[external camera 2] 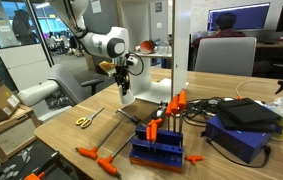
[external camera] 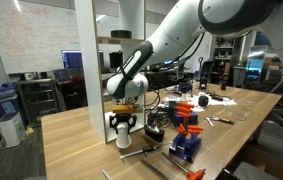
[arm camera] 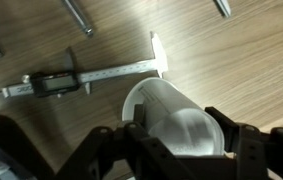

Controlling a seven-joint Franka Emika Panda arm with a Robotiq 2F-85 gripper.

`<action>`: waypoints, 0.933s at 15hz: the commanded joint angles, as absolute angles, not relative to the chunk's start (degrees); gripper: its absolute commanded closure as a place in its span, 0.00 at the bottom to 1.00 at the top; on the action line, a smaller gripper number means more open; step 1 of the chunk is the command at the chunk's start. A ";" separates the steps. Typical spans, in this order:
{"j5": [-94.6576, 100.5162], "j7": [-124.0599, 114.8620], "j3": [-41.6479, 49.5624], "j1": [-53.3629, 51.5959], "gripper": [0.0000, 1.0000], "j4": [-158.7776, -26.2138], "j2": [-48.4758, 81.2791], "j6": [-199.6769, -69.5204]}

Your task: Put the white cup into the lowest of the white shelf

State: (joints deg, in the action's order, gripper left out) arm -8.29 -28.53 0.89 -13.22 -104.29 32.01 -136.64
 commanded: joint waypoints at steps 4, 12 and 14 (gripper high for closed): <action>6.57 -35.76 8.19 -16.15 0.69 -111.68 23.80 -146.19; 32.37 -58.02 19.15 -24.19 0.69 -114.36 26.67 -162.54; 36.82 -63.61 22.12 -26.63 0.69 -114.78 29.25 -165.67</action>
